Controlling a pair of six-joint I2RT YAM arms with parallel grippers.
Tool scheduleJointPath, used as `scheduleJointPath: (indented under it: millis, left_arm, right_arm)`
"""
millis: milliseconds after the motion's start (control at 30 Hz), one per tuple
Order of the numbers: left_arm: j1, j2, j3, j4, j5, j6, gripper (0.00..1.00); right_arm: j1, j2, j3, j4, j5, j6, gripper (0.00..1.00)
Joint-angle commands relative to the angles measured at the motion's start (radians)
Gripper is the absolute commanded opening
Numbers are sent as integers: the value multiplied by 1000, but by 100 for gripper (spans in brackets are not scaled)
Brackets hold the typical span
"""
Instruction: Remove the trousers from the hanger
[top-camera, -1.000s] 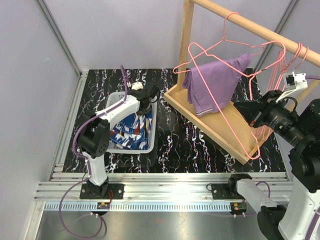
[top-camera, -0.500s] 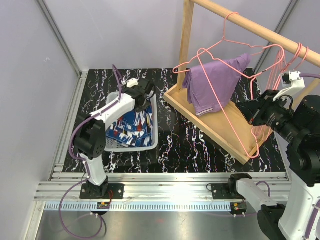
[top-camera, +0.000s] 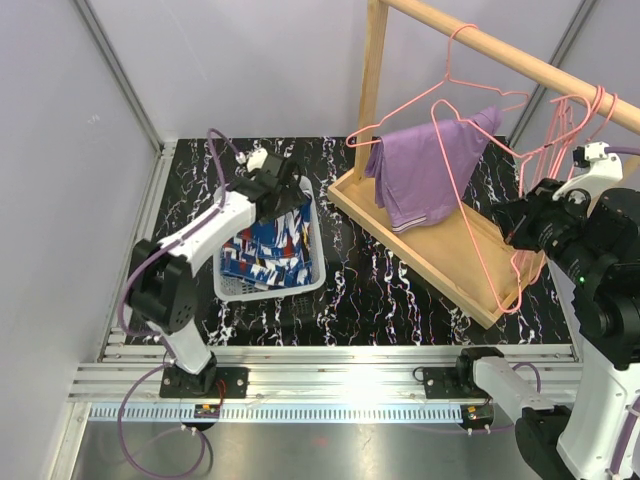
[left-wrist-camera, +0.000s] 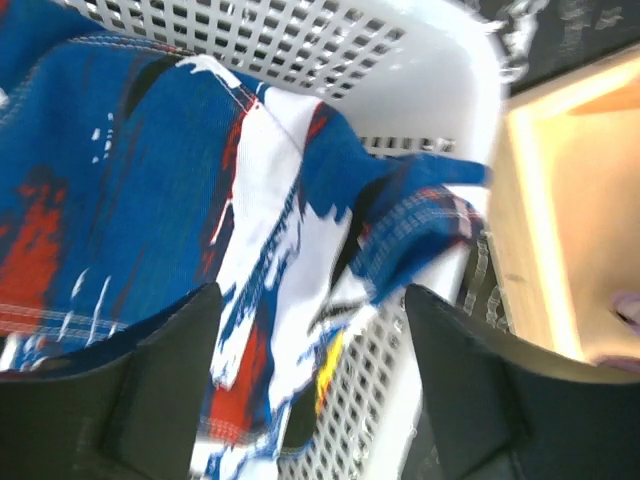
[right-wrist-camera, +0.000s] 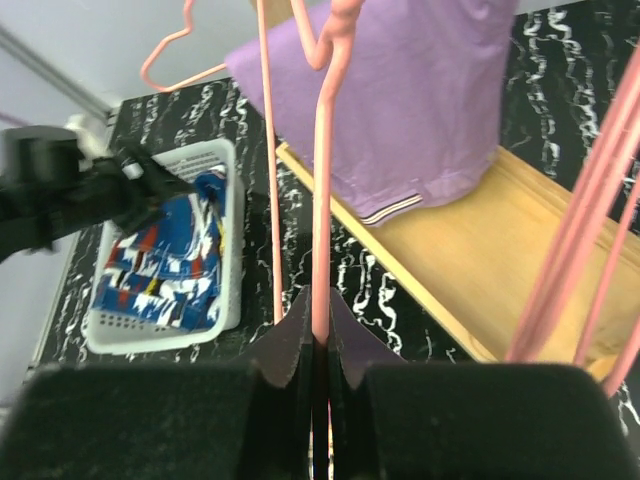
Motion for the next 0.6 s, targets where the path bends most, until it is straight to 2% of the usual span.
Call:
scheduleJointPath:
  millis: [0, 33, 67, 100, 333, 567]
  left_arm:
    - [11, -171, -2, 91, 52, 66, 81]
    - [11, -202, -1, 82, 58, 77, 84]
    - [11, -254, 1, 79, 63, 108, 97]
    - [11, -284, 1, 68, 69, 126, 99]
    - [11, -485, 21, -32, 139, 299, 99]
    - [9, -703, -94, -95, 190, 453, 99]
  right_arm:
    - [7, 24, 40, -3, 120, -33, 0]
    - [10, 25, 44, -8, 144, -39, 0]
    - [15, 30, 56, -13, 160, -43, 0]
    - [19, 33, 61, -25, 168, -62, 0]
    - [52, 42, 70, -50, 485, -102, 0]
    - [50, 134, 174, -37, 660, -120, 0]
